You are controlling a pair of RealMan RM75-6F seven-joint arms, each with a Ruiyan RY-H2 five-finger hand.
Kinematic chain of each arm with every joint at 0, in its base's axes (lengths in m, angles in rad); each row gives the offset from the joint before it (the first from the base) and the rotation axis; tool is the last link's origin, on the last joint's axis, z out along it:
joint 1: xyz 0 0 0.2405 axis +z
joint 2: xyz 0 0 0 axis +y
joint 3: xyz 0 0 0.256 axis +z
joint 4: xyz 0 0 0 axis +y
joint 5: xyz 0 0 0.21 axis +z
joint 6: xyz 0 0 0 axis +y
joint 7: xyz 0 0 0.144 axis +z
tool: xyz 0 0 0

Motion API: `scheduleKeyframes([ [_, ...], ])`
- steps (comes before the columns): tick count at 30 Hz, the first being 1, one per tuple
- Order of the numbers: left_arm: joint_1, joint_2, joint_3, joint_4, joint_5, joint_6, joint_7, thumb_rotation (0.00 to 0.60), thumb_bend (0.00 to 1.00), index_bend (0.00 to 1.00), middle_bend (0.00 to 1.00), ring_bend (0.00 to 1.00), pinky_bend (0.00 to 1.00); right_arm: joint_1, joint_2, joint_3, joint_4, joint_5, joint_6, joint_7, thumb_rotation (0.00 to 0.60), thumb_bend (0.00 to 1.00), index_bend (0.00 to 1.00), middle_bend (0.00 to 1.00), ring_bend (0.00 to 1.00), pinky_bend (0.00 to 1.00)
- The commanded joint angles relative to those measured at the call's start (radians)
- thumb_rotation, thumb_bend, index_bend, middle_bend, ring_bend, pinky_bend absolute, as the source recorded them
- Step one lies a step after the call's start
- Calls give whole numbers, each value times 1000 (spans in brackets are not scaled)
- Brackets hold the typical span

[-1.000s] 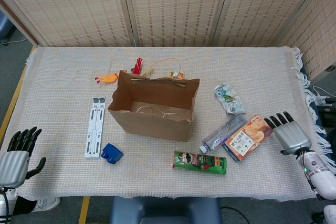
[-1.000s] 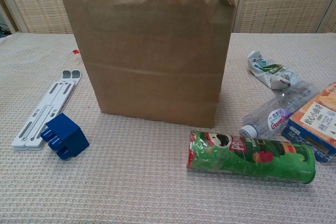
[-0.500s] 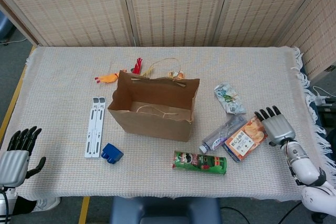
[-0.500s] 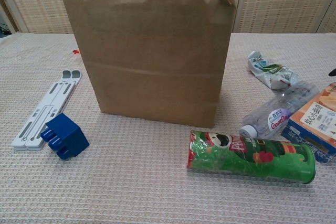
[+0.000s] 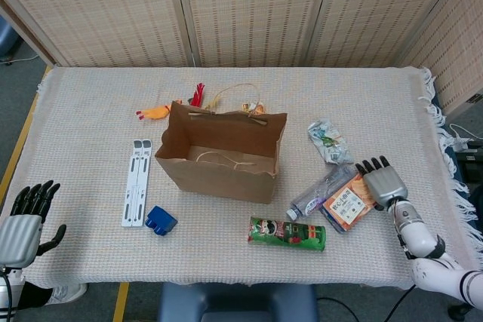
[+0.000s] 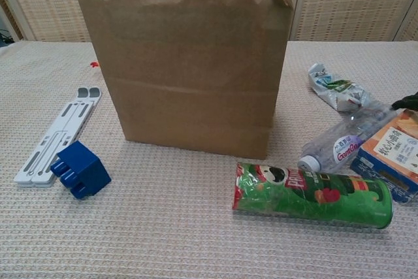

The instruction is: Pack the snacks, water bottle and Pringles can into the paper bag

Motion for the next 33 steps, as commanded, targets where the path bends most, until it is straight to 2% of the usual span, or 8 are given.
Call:
scheduleKeyframes([
  [1, -1, 1, -1, -1, -1, -1, 0, 600, 366, 0, 0, 0, 0, 6, -20, -10, 18, -2, 5, -8, 600, 0, 0, 36, 7, 1],
  [3, -1, 2, -1, -3, -1, -1, 1, 600, 365, 0, 0, 0, 0, 4, -34, -15, 31, -19, 23, -9, 600, 4, 40, 97, 67, 33],
  [4, -1, 2, -1, -4, -1, -2, 1, 600, 365, 0, 0, 0, 0, 0, -42, -15, 41, -39, 43, -1, 600, 34, 138, 186, 151, 89],
  [7, -2, 4, -1, -5, -1, -2, 1, 600, 366, 0, 0, 0, 0, -13, -50, -23, 70, -97, 87, 18, 600, 224, 532, 503, 497, 428],
  [9, -2, 4, -2, -6, -2, -2, 1, 600, 366, 0, 0, 0, 0, -21, -44, -27, 80, -127, 106, 34, 600, 291, 676, 611, 647, 623],
  [11, -2, 4, -2, -7, -2, -2, 2, 600, 366, 0, 0, 0, 0, -31, -25, -23, 76, -151, 125, 71, 600, 311, 755, 665, 702, 694],
  [23, -3, 7, -4, -18, -6, -1, 15, 600, 366, 0, 0, 0, 0, -110, 195, 72, -111, -225, 257, 405, 600, 314, 779, 689, 726, 719],
  [33, -4, 9, -5, -24, -7, -2, 18, 600, 367, 0, 0, 0, 0, -112, 388, 252, -400, -110, 443, 340, 600, 313, 777, 689, 726, 720],
])
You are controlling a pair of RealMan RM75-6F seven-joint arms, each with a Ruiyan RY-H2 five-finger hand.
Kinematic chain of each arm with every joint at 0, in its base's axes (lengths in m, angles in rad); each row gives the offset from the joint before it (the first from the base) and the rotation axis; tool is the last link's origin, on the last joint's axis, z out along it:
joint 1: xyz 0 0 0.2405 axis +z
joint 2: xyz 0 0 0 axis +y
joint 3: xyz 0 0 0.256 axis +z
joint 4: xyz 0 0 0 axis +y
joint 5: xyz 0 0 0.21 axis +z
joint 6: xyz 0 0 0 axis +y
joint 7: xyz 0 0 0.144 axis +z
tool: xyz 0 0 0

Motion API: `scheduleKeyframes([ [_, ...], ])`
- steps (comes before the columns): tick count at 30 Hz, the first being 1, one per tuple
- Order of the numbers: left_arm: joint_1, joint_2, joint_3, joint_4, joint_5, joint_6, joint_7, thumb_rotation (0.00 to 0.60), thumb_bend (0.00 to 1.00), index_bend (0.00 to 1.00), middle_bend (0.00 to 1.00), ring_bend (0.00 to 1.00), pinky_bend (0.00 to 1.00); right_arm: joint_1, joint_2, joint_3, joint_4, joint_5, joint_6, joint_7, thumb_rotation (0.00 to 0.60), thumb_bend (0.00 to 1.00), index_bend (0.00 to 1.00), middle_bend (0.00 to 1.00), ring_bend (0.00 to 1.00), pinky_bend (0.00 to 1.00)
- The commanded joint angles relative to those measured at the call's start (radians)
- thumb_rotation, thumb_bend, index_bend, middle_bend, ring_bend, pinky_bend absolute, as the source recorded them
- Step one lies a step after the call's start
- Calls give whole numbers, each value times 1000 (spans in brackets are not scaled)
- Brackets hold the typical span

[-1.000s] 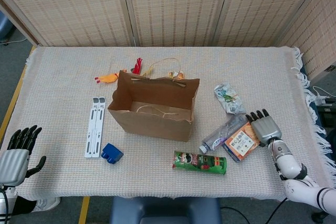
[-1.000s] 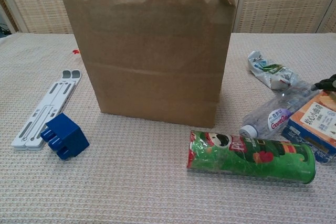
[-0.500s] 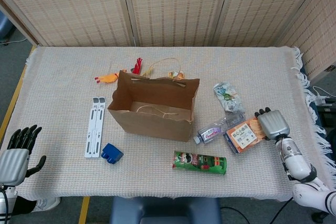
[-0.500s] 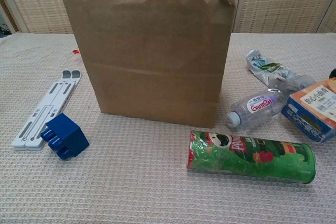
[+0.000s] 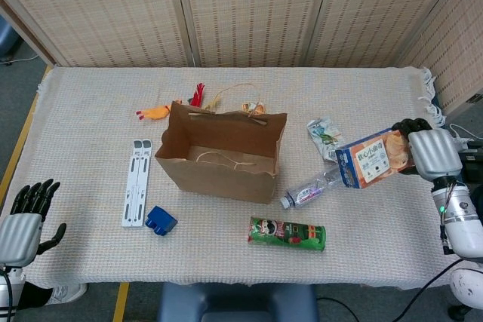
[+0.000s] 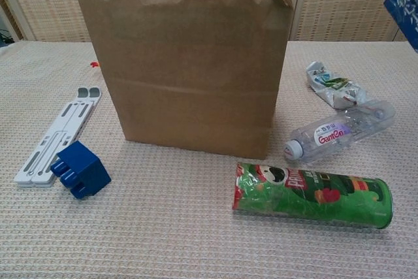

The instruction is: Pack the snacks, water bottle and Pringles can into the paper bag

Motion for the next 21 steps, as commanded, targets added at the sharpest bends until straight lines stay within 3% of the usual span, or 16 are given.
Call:
scheduleKeyframes([
  [1, 0, 0, 0, -1, 0, -1, 0, 600, 366, 0, 0, 0, 0, 15, 87, 104, -150, 92, 91, -89, 600, 313, 776, 689, 726, 720],
  [4, -1, 2, 0, -2, 0, -1, -1, 600, 366, 0, 0, 0, 0, 50, 97, 168, -236, 146, 186, -222, 600, 314, 774, 689, 725, 720],
  [8, -2, 4, 0, -3, 1, -2, -5, 600, 367, 0, 0, 0, 0, 131, 39, 232, -344, 168, 334, -461, 600, 313, 774, 689, 725, 720],
  [15, -3, 7, 1, -1, 4, -4, -17, 600, 367, 0, 0, 0, 0, 308, -91, 249, -435, 153, 429, -884, 600, 313, 773, 689, 724, 720],
  [21, -4, 9, 2, 3, 7, -5, -29, 600, 367, 0, 0, 0, 0, 451, -214, 243, -405, 162, 464, -1176, 600, 314, 770, 689, 722, 720],
])
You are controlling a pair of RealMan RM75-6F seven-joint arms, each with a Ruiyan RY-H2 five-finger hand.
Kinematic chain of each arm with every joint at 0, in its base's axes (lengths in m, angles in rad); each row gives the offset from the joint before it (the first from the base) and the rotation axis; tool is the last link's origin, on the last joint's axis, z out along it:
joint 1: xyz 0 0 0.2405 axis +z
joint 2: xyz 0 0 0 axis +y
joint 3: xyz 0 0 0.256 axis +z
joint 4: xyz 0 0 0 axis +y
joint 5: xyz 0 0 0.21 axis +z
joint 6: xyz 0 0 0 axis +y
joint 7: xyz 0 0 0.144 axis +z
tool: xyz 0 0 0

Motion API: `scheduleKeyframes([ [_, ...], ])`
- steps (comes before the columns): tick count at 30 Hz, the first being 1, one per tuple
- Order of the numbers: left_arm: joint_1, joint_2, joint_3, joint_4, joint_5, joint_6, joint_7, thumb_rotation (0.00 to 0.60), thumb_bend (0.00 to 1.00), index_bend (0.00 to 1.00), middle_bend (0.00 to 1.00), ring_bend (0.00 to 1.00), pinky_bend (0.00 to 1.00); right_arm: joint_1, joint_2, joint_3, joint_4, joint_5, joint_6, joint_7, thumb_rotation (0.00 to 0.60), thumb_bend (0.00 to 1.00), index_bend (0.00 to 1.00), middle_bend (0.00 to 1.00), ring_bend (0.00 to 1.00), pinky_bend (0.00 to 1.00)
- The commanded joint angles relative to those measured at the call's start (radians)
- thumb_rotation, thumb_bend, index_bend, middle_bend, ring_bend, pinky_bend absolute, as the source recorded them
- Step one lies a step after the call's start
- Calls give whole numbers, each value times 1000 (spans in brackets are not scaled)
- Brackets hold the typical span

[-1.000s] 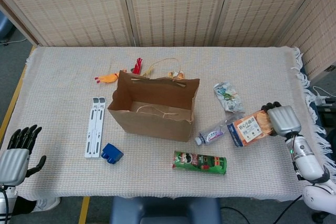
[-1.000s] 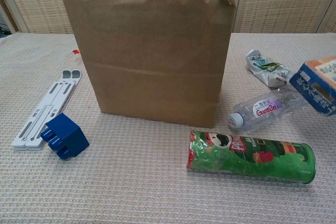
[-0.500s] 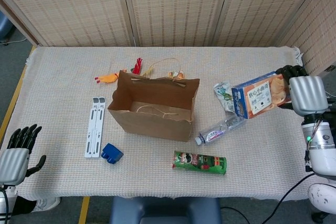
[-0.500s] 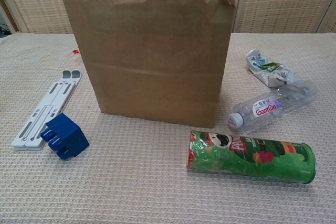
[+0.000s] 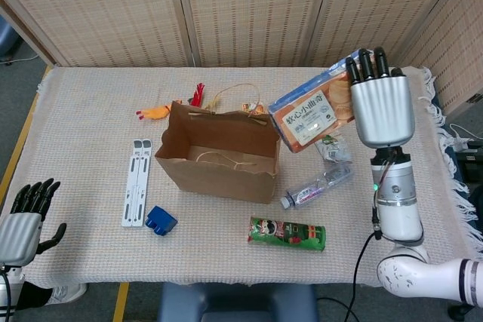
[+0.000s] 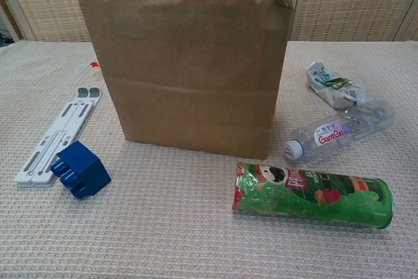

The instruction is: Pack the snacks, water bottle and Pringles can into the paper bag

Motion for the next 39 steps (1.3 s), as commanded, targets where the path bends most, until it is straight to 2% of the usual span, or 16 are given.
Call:
scheduleKeyframes([
  [1, -1, 1, 0, 1, 1, 0, -4, 600, 367, 0, 0, 0, 0, 158, -131, 5, -4, 10, 61, -269, 600, 314, 769, 689, 720, 720],
  [5, -2, 4, 1, 2, 4, -2, -15, 600, 367, 0, 0, 0, 0, 229, -177, -45, 45, -13, 50, -457, 600, 313, 764, 689, 715, 716],
  [10, -3, 7, 2, 1, 5, -4, -23, 600, 367, 0, 0, 0, 0, 280, -212, -120, 93, -46, 13, -622, 600, 313, 761, 689, 715, 710],
  [18, -5, 9, 3, 2, 6, -6, -32, 600, 368, 0, 0, 0, 0, 311, -297, -176, 191, -51, -31, -682, 600, 314, 745, 689, 713, 709],
  [20, -5, 10, 3, 2, 6, -7, -34, 600, 368, 0, 0, 0, 0, 315, -316, -187, 218, -60, -39, -680, 600, 314, 681, 684, 682, 693],
  [21, -5, 11, 3, 2, 6, -7, -35, 600, 368, 0, 0, 0, 0, 315, -324, -191, 228, -63, -41, -679, 600, 308, 630, 666, 654, 677],
  [23, -6, 11, 2, 2, 6, -8, -36, 600, 368, 0, 0, 0, 0, 315, -339, -194, 245, -71, -35, -682, 600, 235, 364, 528, 504, 604],
  [24, -6, 11, 2, 2, 6, -8, -36, 600, 368, 0, 0, 0, 0, 315, -345, -192, 249, -72, -30, -684, 600, 172, 192, 415, 402, 553],
  [25, -6, 12, 2, 1, 6, -8, -37, 600, 367, 0, 0, 0, 0, 315, -352, -188, 252, -73, -24, -683, 600, 116, 65, 316, 309, 499],
  [26, -6, 12, 2, 1, 6, -8, -37, 600, 367, 0, 0, 0, 0, 314, -360, -183, 253, -73, -17, -678, 600, 85, 11, 250, 246, 451],
  [29, -7, 13, 3, 0, 6, -9, -37, 600, 368, 0, 0, 0, 0, 313, -363, -176, 251, -83, -13, -667, 600, 36, 0, 96, 85, 269],
  [31, -7, 13, 3, -1, 6, -8, -36, 600, 367, 0, 0, 0, 0, 312, -359, -174, 249, -98, -15, -648, 600, 27, 0, 62, 50, 215],
  [39, -7, 13, 2, -1, 5, -8, -33, 600, 368, 0, 0, 0, 0, 278, -324, -181, 231, -147, -2, -591, 600, 6, 0, 38, 27, 182],
])
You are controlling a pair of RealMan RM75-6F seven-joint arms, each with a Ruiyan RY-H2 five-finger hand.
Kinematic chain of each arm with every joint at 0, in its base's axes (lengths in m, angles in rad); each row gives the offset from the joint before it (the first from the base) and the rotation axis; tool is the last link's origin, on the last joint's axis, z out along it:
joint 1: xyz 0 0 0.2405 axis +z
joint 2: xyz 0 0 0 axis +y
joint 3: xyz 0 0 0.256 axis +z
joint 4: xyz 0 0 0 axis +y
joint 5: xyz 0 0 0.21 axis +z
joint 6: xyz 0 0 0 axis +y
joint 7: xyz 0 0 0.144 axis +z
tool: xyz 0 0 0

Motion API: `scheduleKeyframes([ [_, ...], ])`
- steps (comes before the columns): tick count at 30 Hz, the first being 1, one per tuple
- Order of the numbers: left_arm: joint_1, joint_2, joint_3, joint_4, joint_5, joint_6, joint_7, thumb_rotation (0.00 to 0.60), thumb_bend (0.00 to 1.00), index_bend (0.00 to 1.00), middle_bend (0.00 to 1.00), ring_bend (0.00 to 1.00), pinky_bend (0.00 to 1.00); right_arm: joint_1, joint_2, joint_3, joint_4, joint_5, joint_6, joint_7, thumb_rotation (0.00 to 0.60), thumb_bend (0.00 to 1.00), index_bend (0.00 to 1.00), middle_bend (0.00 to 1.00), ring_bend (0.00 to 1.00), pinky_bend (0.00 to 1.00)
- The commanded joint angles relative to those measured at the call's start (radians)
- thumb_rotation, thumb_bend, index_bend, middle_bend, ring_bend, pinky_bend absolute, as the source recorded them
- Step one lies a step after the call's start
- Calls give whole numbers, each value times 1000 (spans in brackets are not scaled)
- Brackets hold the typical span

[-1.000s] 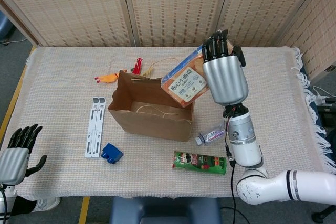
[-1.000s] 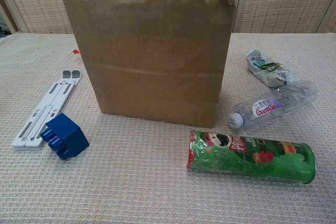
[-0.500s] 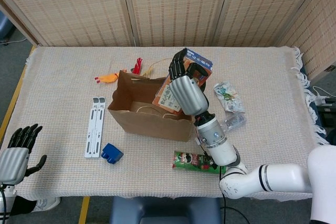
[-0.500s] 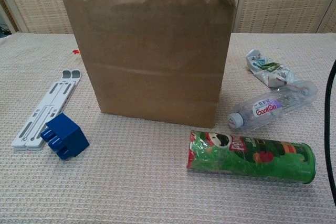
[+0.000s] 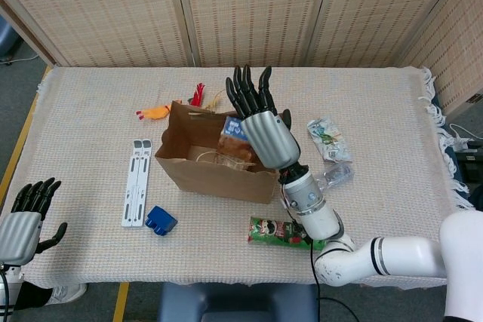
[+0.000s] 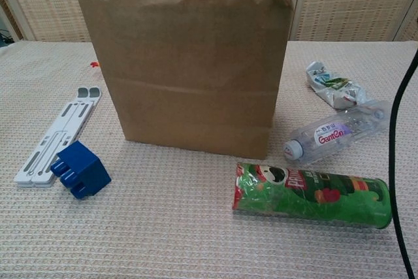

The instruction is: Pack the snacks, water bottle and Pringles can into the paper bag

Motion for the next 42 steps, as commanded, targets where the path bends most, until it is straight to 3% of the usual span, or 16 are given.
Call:
scheduleKeyframes([
  [1, 0, 0, 0, 0, 0, 0, 1, 600, 367, 0, 0, 0, 0, -23, 22, -4, -18, -19, 15, 23, 600, 5, 0, 38, 27, 182],
  [7, 0, 0, -1, -2, -2, 1, 7, 600, 367, 0, 0, 0, 0, -131, 113, -15, -115, -33, 87, 145, 600, 4, 0, 39, 27, 181],
  [11, 0, -1, -1, -4, -2, 2, 12, 600, 368, 0, 0, 0, 0, -239, 214, -24, -172, -21, 134, 299, 600, 4, 0, 39, 28, 181],
  [14, 0, -2, -2, -7, -4, 2, 19, 600, 367, 0, 0, 0, 0, -341, 290, -30, -230, 23, 145, 489, 600, 4, 0, 39, 28, 178],
  [17, 1, -3, -3, -10, -7, 3, 27, 600, 367, 0, 0, 0, 0, -417, 353, -50, -279, 61, 104, 668, 600, 3, 0, 39, 29, 178],
  [22, 2, -7, -5, -15, -10, 7, 47, 600, 367, 0, 0, 0, 0, -503, 449, -145, -281, 84, -92, 925, 600, 3, 0, 38, 29, 178],
  [26, 3, -8, -6, -17, -12, 8, 52, 600, 367, 0, 0, 0, 0, -514, 430, -218, -200, 65, -244, 989, 600, 3, 0, 38, 29, 177],
  [30, 3, -8, -6, -17, -13, 8, 51, 600, 368, 0, 0, 0, 0, -496, 368, -250, -130, 93, -350, 969, 600, 4, 0, 37, 29, 160],
  [37, 1, -6, -6, -15, -12, 5, 44, 600, 366, 0, 0, 0, 0, -452, 224, -238, -19, 186, -436, 919, 600, 4, 0, 38, 29, 147],
  [42, 1, -5, -6, -14, -11, 5, 41, 600, 367, 0, 0, 0, 0, -434, 177, -228, 13, 220, -453, 901, 600, 3, 0, 38, 34, 147],
])
